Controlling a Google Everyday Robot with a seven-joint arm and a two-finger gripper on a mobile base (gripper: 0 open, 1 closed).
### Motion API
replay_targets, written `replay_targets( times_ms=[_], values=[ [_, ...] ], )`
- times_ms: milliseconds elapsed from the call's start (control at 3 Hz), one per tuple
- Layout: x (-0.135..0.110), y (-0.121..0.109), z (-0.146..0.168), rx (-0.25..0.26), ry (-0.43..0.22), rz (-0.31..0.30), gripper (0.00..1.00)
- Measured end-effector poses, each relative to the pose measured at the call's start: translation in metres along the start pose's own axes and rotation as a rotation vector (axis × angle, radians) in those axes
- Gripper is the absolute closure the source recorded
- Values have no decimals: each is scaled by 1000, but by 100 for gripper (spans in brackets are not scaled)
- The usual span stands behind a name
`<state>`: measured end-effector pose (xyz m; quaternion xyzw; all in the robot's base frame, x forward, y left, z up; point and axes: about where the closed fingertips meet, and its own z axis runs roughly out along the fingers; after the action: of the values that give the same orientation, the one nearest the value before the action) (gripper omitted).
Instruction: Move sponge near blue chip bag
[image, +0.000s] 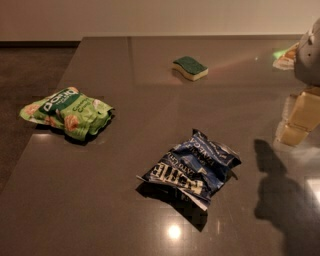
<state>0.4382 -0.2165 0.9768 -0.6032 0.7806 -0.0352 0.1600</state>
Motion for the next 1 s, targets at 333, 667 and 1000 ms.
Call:
replay_targets(
  times_ms=[333,667,1000],
  values=[
    [0,0,0,0,0,0,0],
    [-3,-8,-2,1,-4,21,0],
    [-15,-28,1,14,-22,46,0]
  ],
)
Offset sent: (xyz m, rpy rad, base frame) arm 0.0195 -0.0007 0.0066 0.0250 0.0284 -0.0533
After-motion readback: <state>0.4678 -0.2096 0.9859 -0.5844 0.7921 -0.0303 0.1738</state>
